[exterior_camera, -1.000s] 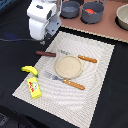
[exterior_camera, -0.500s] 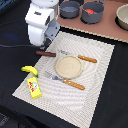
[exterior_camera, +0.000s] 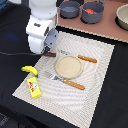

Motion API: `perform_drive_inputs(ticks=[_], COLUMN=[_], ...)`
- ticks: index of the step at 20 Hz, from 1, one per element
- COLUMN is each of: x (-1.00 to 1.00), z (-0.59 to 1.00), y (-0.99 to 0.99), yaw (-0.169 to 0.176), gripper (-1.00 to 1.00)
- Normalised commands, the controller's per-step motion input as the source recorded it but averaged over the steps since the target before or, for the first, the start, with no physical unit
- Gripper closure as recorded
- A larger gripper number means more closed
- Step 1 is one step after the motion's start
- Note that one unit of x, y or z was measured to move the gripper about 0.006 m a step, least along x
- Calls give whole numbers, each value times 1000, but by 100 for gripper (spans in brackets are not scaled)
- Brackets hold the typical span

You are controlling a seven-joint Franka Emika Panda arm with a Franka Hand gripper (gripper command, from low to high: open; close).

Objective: Interact with the objects in diverse but meaningful ways.

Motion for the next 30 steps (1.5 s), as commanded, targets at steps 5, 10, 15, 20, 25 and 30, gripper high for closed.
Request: perform_drive_inputs(ticks=[5,10,15,20,25,30], x=[-238,-203,-190,-171,-174,-169], z=[-325,-227,-159,-119,-126,-122], y=[-162,-149,-146,-139,-146,-158], yaw=[47,47,44,41,38,36], gripper=[-100,-100,100,100,100,100])
